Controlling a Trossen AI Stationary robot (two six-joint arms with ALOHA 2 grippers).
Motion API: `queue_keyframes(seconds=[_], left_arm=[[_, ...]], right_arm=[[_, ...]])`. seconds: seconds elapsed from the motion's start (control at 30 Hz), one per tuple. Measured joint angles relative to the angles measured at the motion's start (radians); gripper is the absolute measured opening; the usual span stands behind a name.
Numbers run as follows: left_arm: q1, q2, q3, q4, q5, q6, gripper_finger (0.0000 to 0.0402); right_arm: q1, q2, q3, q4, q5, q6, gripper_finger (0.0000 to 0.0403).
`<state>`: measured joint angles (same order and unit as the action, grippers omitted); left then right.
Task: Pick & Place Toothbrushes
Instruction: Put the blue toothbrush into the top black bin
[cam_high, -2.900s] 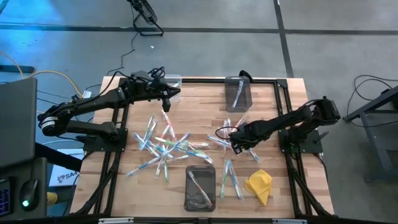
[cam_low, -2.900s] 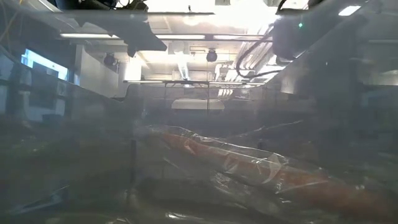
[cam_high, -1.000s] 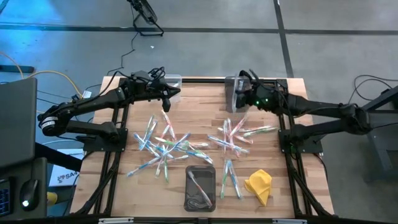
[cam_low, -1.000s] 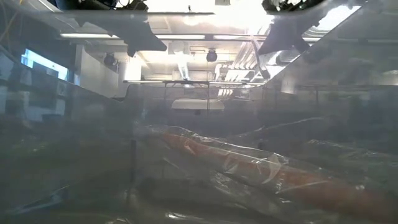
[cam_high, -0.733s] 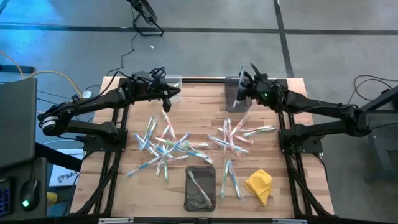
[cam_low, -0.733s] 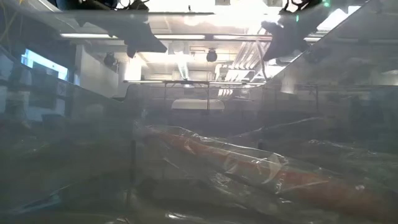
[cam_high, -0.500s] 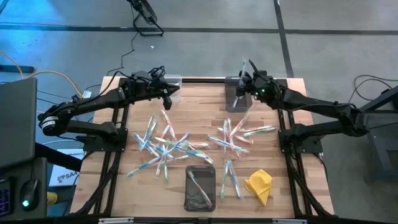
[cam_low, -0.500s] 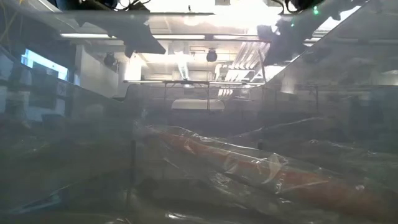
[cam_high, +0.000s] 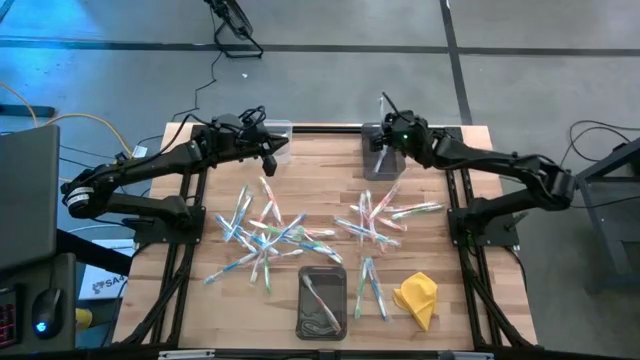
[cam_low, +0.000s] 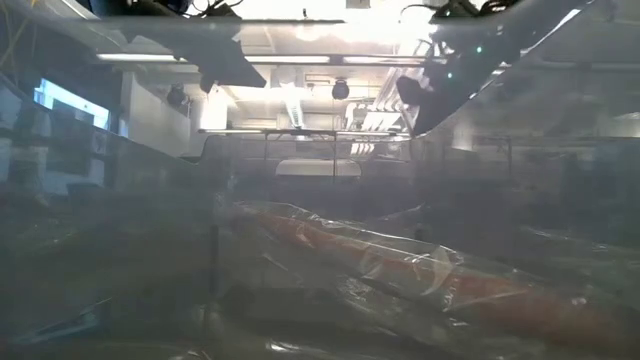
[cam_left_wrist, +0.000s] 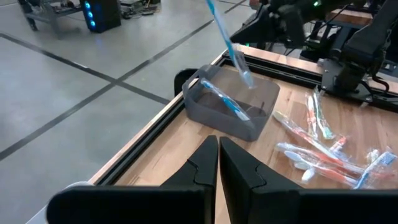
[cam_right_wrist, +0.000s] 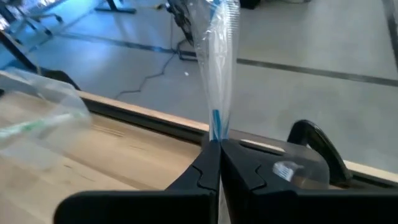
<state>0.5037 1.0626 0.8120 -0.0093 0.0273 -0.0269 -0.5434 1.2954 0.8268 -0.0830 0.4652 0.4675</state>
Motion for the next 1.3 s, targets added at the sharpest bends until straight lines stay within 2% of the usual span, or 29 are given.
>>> queue_keyframes(seconds=[0.57, 0.87, 1.3], left_arm=[[0.0, 0.0, 0.0, -0.001, 0.0, -0.001, 0.0015], [0.0, 0.0, 0.0, -0.001, 0.0, -0.001, 0.0015], [0.0, 0.0, 0.0, -0.001, 0.001, -0.001, 0.0015]], right_arm=[[-0.022, 0.15, 0.0, -0.079, -0.002, 0.006, 0.0003], [-0.032, 0.153, 0.0, -0.149, -0.003, 0.01, 0.0003], [-0.042, 0.153, 0.0, -0.221, -0.109, 0.05, 0.0003]])
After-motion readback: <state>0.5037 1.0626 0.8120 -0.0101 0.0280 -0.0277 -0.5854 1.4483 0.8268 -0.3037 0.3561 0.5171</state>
